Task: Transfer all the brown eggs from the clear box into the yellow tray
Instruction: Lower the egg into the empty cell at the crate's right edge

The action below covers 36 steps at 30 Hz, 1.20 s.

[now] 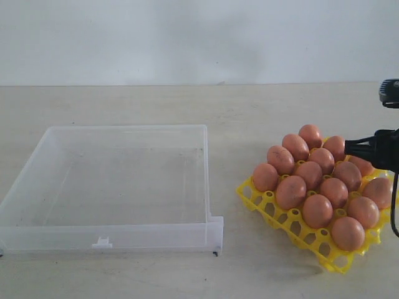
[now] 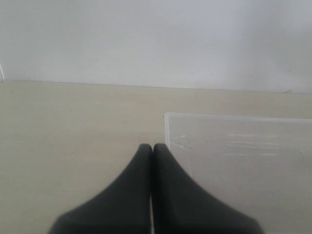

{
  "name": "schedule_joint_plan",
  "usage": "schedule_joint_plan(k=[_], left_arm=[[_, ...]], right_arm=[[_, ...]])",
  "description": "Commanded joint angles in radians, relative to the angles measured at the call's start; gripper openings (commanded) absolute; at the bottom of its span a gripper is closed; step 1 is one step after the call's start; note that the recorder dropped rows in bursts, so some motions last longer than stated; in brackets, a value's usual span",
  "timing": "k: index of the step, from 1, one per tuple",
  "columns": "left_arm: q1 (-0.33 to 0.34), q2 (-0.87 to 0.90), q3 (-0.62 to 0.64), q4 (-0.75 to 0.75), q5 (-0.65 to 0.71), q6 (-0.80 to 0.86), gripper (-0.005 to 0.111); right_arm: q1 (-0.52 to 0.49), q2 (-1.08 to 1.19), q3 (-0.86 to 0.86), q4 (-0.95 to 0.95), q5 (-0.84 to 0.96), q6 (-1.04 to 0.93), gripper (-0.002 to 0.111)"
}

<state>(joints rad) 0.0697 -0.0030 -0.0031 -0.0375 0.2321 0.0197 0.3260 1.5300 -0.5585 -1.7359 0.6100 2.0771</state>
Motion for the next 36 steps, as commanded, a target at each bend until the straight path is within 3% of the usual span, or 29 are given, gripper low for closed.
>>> schedule_joint_plan(k=[1, 9, 36], left_arm=[[0.001, 0.003, 0.003, 0.002, 0.000, 0.001, -0.004], [0.001, 0.003, 0.003, 0.002, 0.000, 0.001, -0.004], [0.001, 0.003, 0.003, 0.002, 0.000, 0.001, -0.004]], right_arm=[[-0.008, 0.021, -0.001, -0.009, 0.018, 0.010, 0.000], [-0.068, 0.032, -0.001, -0.009, -0.023, 0.022, 0.000], [-0.068, 0.107, -0.018, -0.009, -0.019, 0.020, 0.000]])
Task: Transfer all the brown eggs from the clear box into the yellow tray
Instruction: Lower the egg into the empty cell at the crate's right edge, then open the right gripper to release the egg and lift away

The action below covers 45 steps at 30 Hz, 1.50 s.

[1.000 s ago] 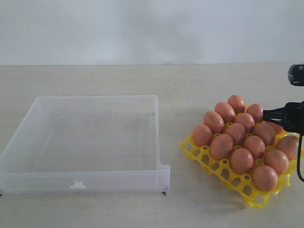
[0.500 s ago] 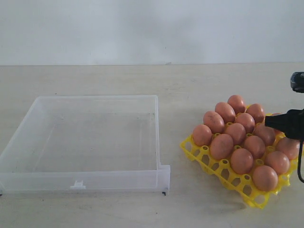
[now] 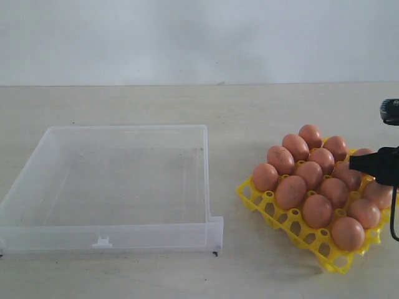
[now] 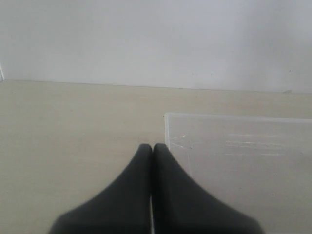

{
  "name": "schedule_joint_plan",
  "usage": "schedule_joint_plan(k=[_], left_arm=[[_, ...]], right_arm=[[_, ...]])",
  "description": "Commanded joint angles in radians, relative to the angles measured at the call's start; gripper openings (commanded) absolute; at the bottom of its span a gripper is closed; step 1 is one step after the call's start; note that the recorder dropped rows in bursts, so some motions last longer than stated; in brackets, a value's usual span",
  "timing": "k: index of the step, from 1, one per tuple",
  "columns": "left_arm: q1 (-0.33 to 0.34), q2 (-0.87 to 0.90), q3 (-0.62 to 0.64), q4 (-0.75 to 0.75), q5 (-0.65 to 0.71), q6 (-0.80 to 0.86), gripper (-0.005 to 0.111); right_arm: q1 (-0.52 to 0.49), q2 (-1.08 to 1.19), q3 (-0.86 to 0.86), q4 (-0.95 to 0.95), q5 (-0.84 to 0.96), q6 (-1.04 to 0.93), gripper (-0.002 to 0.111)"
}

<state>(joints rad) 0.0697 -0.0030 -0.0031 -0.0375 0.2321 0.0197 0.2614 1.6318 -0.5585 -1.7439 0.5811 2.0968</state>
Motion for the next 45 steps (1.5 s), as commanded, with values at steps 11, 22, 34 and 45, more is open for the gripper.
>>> schedule_joint_plan(k=[11, 22, 34, 45], left_arm=[[0.001, 0.003, 0.003, 0.002, 0.000, 0.001, -0.004], [0.001, 0.003, 0.003, 0.002, 0.000, 0.001, -0.004], [0.001, 0.003, 0.003, 0.002, 0.000, 0.001, -0.004], [0.001, 0.003, 0.003, 0.002, 0.000, 0.001, -0.004]], right_arm=[[-0.003, 0.005, -0.048, -0.001, -0.017, 0.000, 0.000], [-0.003, 0.008, -0.052, -0.001, 0.002, 0.000, 0.000], [-0.003, 0.008, -0.052, -0.001, 0.002, 0.000, 0.000], [-0.003, 0.052, -0.052, -0.001, -0.048, 0.000, 0.000]])
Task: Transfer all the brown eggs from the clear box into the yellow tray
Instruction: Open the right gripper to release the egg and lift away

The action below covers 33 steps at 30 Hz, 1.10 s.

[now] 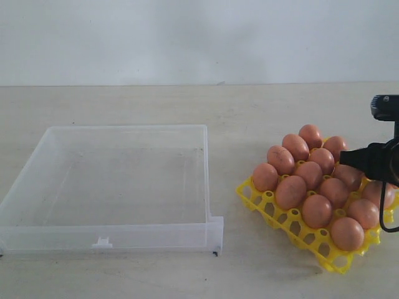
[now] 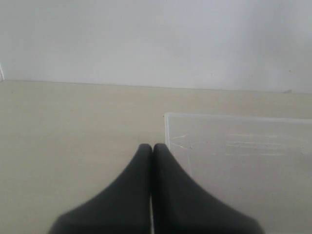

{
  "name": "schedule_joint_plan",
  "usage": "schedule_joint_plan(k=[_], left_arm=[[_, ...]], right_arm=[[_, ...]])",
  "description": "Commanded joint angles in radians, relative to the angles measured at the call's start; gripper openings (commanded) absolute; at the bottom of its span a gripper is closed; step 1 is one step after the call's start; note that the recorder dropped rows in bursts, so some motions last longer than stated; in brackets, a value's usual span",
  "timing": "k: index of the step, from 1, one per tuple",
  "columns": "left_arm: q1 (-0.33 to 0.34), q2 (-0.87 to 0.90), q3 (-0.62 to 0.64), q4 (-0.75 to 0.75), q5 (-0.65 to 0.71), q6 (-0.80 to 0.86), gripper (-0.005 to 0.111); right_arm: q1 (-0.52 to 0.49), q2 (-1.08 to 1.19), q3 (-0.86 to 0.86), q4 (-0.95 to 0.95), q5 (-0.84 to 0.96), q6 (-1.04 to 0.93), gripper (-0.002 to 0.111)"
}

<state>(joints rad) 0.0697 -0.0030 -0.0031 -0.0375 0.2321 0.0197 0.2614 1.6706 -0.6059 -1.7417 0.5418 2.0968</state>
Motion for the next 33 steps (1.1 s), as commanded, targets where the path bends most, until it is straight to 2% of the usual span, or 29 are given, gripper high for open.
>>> schedule_joint_plan(k=[1, 4, 14, 23, 33], left_arm=[[0.001, 0.003, 0.003, 0.002, 0.000, 0.001, -0.004], [0.001, 0.003, 0.003, 0.002, 0.000, 0.001, -0.004], [0.001, 0.003, 0.003, 0.002, 0.000, 0.001, -0.004], [0.001, 0.003, 0.003, 0.002, 0.000, 0.001, -0.004], [0.001, 0.003, 0.003, 0.002, 0.000, 0.001, -0.004]], right_arm=[[-0.003, 0.015, -0.004, -0.003, -0.007, 0.000, 0.000], [-0.003, 0.015, -0.004, -0.003, 0.004, 0.000, 0.001], [-0.003, 0.015, -0.025, -0.003, 0.004, 0.000, 0.018], [-0.003, 0.015, -0.025, -0.003, 0.043, 0.002, 0.054], [-0.003, 0.015, -0.025, -0.003, 0.052, 0.002, 0.057]])
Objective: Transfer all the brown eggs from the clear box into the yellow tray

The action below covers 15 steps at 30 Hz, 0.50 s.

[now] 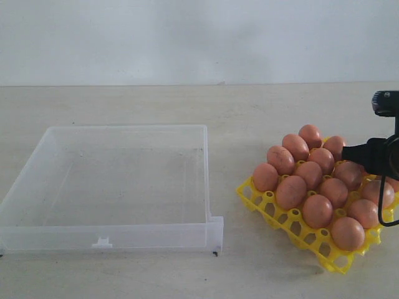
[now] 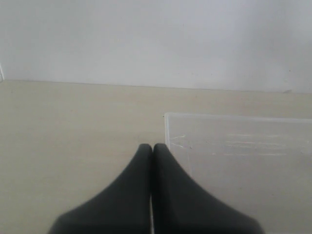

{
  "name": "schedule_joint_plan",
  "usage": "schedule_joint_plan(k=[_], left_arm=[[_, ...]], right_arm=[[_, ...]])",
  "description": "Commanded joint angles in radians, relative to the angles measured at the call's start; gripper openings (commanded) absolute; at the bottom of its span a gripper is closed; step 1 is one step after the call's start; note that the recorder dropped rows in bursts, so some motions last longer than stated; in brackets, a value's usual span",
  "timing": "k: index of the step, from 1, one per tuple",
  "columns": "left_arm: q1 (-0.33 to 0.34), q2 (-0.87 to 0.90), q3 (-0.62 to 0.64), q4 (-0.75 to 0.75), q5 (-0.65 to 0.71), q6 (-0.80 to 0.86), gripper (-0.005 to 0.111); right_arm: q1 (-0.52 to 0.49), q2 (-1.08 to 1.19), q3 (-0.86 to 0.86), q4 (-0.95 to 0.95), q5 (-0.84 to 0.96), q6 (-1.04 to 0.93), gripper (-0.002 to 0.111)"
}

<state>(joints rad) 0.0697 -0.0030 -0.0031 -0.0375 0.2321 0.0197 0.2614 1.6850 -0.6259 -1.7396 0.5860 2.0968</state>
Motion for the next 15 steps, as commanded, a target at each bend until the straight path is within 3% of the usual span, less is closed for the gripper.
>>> schedule_joint_plan(k=[1, 8, 15], left_arm=[[0.001, 0.003, 0.003, 0.002, 0.000, 0.001, -0.004], [0.001, 0.003, 0.003, 0.002, 0.000, 0.001, -0.004], [0.001, 0.003, 0.003, 0.002, 0.000, 0.001, -0.004]], right_arm=[[-0.003, 0.000, -0.005, -0.005, 0.011, 0.002, 0.057], [-0.003, -0.075, -0.007, -0.005, 0.040, -0.004, 0.057], [0.006, -0.390, -0.044, -0.005, 0.005, -0.040, 0.057]])
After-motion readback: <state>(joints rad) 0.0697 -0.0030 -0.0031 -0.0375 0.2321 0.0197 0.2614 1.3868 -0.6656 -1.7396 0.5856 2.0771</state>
